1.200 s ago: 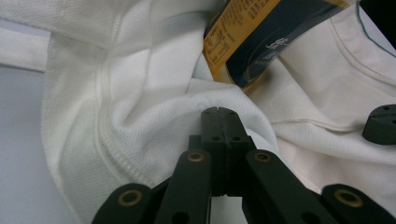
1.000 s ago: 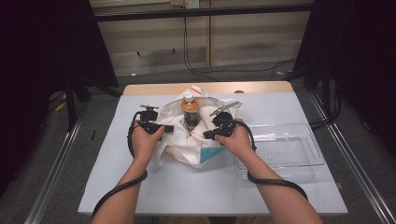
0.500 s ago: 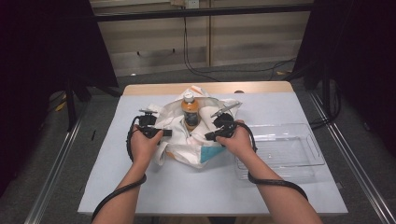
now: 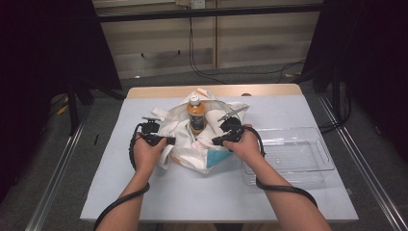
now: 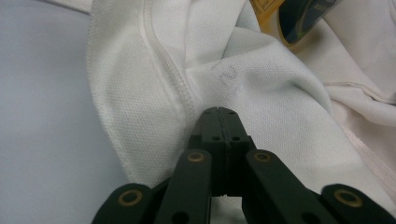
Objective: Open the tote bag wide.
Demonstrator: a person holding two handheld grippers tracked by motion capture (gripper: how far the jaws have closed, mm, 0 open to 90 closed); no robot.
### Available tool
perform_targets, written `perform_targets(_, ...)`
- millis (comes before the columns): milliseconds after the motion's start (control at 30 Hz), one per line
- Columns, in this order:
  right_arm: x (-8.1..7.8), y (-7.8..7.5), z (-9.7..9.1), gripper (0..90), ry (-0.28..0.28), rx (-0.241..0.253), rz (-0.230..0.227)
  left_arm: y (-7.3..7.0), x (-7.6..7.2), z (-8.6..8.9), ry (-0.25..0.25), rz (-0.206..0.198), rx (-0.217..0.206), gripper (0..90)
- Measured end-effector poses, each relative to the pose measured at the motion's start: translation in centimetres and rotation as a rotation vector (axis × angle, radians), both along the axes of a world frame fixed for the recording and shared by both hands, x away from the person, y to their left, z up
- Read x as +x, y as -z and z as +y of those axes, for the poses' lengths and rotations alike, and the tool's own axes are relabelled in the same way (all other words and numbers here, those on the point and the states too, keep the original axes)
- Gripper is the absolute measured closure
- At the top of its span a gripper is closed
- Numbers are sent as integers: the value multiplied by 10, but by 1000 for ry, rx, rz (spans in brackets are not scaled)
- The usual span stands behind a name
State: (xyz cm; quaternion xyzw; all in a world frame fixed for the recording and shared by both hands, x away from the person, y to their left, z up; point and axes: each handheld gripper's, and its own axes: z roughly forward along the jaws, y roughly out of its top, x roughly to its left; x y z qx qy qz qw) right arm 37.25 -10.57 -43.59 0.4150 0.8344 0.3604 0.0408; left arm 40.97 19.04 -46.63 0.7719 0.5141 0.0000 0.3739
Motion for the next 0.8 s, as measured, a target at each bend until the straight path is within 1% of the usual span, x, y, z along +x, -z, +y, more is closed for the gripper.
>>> perform_targets(167, 0, 1, -1, 900, 2, -8, 2, 2, -1, 0, -4, 8, 2, 900)
perform_targets(200, 0, 3, -2, 900, 12, 10, 6, 3, -2, 0, -2, 3, 4, 900)
perform_targets(267, -1, 2, -3, 900, 16, 15, 11, 3, -2, 0, -4, 0, 1, 900)
perform_targets(300, -1, 2, -3, 900, 11, 17, 3, 3, -3, -1, -11, 0, -6, 900)
perform_targets(433, -2, 2, -4, 900, 21, 22, 2, -1, -3, 1, -13, -6, -11, 900)
perform_targets(467, -2, 1, -4, 900, 23, 31, 5, -3, -4, 2, -13, -3, -21, 900)
perform_targets(533, -2, 0, -4, 900, 23, 40, 1, -9, -4, 3, -14, -15, -44, 889)
perform_targets(600, -2, -4, -4, 882, 21, 40, -1, -14, -4, 4, -16, -21, -52, 859)
perform_targets(633, -2, -4, -4, 882, 21, 40, -1, -18, -4, 4, -11, -28, -50, 859)
perform_targets(667, -2, -5, -4, 871, 24, 41, -1, -21, -5, 4, -8, -32, -60, 854)
perform_targets(700, -1, -6, -4, 856, 21, 53, -5, -25, -5, 4, -4, -35, -66, 843)
perform_targets(733, -1, -8, -4, 833, 27, 46, -13, -31, -6, 4, -4, -55, -66, 823)
perform_targets(767, -1, -8, -4, 833, 27, 46, -13, -31, -6, 4, -4, -55, -66, 822)
perform_targets(800, -1, -10, -4, 819, 23, 48, -18, -33, -6, 5, -5, -65, -70, 812)
